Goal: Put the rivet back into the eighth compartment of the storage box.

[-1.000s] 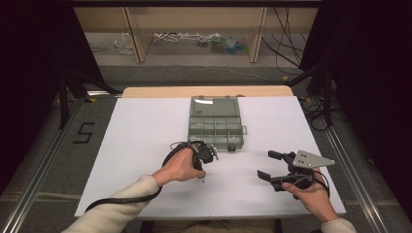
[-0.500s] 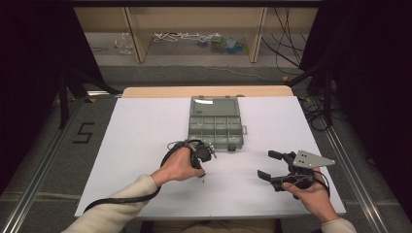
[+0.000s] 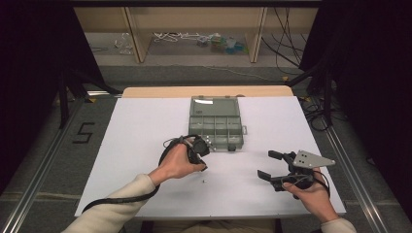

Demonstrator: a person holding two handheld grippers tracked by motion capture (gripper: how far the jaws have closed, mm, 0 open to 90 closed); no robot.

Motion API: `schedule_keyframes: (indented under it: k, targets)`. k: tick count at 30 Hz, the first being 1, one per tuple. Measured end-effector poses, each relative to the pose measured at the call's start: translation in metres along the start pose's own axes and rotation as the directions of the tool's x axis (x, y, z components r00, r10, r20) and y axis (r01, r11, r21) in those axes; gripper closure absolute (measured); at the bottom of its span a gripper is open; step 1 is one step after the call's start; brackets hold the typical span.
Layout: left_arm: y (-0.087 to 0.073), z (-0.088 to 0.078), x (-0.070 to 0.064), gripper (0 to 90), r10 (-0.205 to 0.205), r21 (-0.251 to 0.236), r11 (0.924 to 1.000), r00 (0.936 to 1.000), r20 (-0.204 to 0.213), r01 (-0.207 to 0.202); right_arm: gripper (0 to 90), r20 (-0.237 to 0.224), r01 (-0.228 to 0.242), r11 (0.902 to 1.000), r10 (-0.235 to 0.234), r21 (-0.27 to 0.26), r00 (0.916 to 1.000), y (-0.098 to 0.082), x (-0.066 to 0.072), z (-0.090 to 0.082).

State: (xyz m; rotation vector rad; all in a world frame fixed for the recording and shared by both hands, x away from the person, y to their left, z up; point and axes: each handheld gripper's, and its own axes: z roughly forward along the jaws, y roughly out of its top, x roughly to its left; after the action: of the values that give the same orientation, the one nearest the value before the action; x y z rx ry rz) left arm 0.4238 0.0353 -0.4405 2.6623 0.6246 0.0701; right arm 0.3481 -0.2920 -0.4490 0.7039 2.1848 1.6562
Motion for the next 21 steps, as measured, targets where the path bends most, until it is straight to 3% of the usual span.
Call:
schedule_keyframes:
  k: [6, 8, 10, 15, 18, 21]
  targets:
    - [0.0009, -0.0039, 0.0008, 83.1, -0.011, -0.036, 0.9993, 0.9999, -0.009, 0.011, 16.5, 0.0, 0.0, 1.0, 0.0, -0.002, 1.0, 0.0, -0.0001, 0.0001]
    - [0.001, -0.0047, 0.0007, 83.1, -0.023, -0.061, 0.9979, 0.9997, -0.012, 0.022, 16.5, 0.018, 0.003, 0.9998, -0.003, 0.02, 0.9998, 0.0006, 0.0002, -0.0018]
    - [0.0012, -0.0059, 0.0013, 83.1, -0.021, -0.07, 0.9974, 0.9996, -0.017, 0.02, 16.5, 0.003, 0.001, 1.0, -0.001, -0.001, 1.0, 0.0, 0.0, -0.0001]
    - [0.0014, -0.0068, 0.0017, 83.1, -0.028, -0.093, 0.9953, 0.9994, -0.02, 0.026, 16.5, 0.017, 0.002, 0.9998, -0.002, 0.02, 0.9999, 0.0006, 0.0003, -0.0019]
    - [0.002, -0.0081, 0.0017, 83.1, -0.032, -0.113, 0.9932, 0.9992, -0.025, 0.029, 16.5, 0.002, 0.001, 1.0, -0.001, -0.002, 1.0, 0.0, 0.0, 0.0]
    - [0.0023, -0.0091, 0.0026, 83.1, -0.023, -0.121, 0.9924, 0.9994, -0.028, 0.02, 16.5, 0.02, 0.002, 0.9998, -0.002, 0.019, 0.9998, 0.0006, 0.0001, -0.0018]
